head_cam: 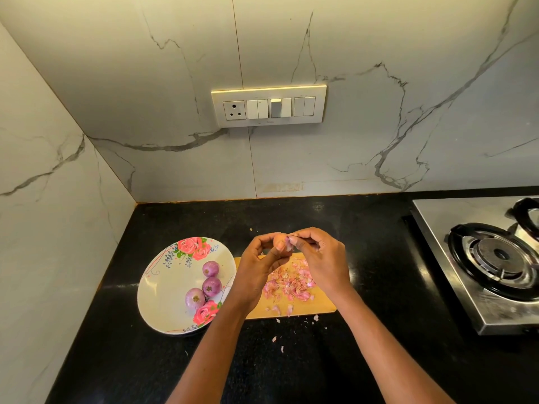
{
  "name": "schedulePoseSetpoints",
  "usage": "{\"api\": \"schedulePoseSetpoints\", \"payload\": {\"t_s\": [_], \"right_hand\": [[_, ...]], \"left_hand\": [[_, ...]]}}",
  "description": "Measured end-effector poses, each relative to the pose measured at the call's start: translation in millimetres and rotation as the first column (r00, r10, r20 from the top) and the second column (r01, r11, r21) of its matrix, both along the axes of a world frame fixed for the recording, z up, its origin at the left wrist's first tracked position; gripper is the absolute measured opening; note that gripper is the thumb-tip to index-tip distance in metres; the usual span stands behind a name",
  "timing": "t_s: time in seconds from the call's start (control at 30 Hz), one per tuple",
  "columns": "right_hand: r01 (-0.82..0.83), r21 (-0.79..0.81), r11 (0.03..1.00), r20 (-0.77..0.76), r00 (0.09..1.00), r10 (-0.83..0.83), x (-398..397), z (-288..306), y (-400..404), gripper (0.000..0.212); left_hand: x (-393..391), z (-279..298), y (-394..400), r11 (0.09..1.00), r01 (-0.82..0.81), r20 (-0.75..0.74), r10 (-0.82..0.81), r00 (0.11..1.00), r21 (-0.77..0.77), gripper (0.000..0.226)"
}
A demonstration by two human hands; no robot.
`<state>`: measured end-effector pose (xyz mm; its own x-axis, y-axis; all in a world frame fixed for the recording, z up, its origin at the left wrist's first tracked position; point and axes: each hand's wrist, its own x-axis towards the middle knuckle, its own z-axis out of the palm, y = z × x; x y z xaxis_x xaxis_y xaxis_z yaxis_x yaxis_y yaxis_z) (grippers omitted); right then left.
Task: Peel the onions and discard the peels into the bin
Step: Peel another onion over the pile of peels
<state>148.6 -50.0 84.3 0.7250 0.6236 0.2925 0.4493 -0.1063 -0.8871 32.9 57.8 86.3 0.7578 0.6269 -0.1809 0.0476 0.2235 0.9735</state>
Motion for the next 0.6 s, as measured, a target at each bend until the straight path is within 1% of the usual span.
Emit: {"api": "schedulePoseSetpoints", "payload": {"t_s": [0.13, 0.23, 0.3, 0.43, 0.5, 0.6], "right_hand": [[-0.022, 0.003, 1.0, -0.07, 0.997, 0.023, 0.2, 1.9, -0.2, 0.01], [-0.081, -0.002, 0.997, -0.073, 0.994, 0.081, 1.1, 2.6, -1.3, 0.017], [-0.07, -0.017, 0.997, -0.033, 0.997, 0.07, 0.3, 1.0, -1.9, 0.02], [-0.028, -0.053, 0.998, 0.119, 0.992, 0.034, 0.1, -0.1, -1.9, 0.018], [-0.023, -0.059, 0.998, 0.146, 0.989, 0.032, -0.2, 1.1, -1.1, 0.016], [0.0, -0.055, 0.998, 0.151, 0.988, 0.008, -1.5, 1.7, 0.6, 0.012]], "left_hand": [[0.4, 0.9, 1.9, 1.0, -0.003, -0.001, 0.003, 1.0, 0.002, 0.048], [-3.0, 0.7, 6.0, 0.997, 0.001, 0.018, 0.0, 1.0, -0.073, 0.047], [-3.4, 0.9, 7.3, 0.995, 0.003, 0.016, -0.001, 1.0, -0.095, 0.045], [-2.0, -1.6, 6.9, 0.998, -0.008, -0.013, 0.007, 1.0, -0.054, 0.046], [-2.1, -2.9, 6.9, 0.999, -0.019, -0.018, 0.018, 1.0, -0.031, 0.045], [-1.0, -5.0, 6.1, 1.0, -0.03, -0.025, 0.03, 0.999, 0.0, 0.037]]}}
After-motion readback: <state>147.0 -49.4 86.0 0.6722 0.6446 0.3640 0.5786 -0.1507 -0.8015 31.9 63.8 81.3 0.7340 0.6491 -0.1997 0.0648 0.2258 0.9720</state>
